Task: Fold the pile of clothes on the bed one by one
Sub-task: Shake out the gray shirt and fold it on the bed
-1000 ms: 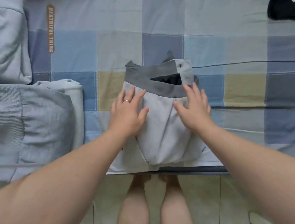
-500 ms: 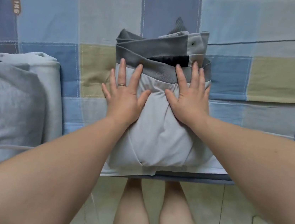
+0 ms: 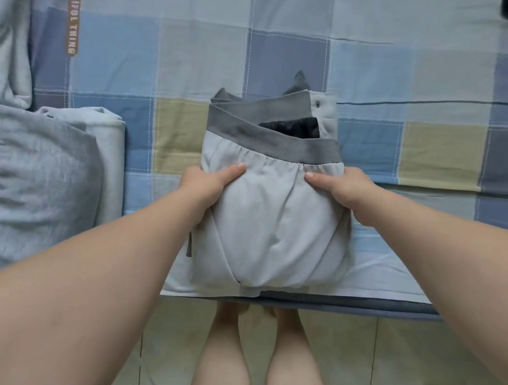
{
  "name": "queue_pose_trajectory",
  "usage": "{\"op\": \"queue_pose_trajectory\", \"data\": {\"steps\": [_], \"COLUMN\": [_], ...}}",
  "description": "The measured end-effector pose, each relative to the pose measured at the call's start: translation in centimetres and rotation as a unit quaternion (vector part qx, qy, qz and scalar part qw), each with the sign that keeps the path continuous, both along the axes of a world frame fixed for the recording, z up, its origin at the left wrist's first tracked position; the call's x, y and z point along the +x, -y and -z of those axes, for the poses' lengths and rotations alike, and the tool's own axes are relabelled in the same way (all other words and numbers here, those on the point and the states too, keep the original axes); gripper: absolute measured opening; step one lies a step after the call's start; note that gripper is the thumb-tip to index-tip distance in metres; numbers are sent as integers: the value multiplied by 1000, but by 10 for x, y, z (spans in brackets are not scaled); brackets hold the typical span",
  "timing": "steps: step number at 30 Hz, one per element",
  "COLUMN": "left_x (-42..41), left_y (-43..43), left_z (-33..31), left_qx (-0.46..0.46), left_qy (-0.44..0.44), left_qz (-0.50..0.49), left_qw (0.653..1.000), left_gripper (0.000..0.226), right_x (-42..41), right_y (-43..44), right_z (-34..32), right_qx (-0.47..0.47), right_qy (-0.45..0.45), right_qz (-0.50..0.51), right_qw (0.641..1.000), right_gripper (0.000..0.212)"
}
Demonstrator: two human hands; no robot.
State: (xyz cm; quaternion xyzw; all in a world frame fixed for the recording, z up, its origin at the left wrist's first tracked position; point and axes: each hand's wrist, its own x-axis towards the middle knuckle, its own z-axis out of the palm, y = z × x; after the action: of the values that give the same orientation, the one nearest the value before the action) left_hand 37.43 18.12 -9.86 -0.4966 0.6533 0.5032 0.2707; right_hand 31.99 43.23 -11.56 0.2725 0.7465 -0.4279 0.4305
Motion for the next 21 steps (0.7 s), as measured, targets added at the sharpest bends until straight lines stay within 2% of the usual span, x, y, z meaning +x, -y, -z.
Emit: {"op": "queue_pose_trajectory", "data": {"steps": [2, 6, 9, 10, 13, 14, 16, 18, 21], "left_x": [0, -19, -49, -59, -79, -81, -80, -70, -34], "left_y": [1, 7, 12, 14, 16, 16, 16, 15, 10], "left_z": [-21, -79, -141, -159, -198, -204, -204, -186, -128], "left_qx": [50, 88, 85, 83, 74, 70, 61, 51, 2], "left_qy": [15, -28, -110, -136, -221, -244, -274, -268, -192], "left_qz": [-13, -25, -26, -28, -44, -49, -58, -53, -13], "left_qw": [999, 995, 990, 987, 971, 966, 958, 960, 981], "left_gripper": [88, 106, 98, 90, 37, 27, 23, 20, 19], "right_x": [-2, -19, -46, -55, -77, -81, -82, -69, -28], "right_y": [-6, -13, -8, -6, 5, 9, 14, 17, 12], "right_z": [-17, -77, -137, -156, -201, -210, -212, -195, -139], "right_qx": [-11, -54, -80, -86, -106, -110, -99, -95, -38], "right_qy": [6, -24, -75, -100, -178, -199, -225, -226, -168], "right_qz": [0, 24, 40, 44, 66, 78, 93, 98, 78], "right_qw": [1000, 998, 993, 990, 976, 971, 965, 965, 982], "right_gripper": [83, 46, 42, 41, 27, 31, 43, 37, 56]}}
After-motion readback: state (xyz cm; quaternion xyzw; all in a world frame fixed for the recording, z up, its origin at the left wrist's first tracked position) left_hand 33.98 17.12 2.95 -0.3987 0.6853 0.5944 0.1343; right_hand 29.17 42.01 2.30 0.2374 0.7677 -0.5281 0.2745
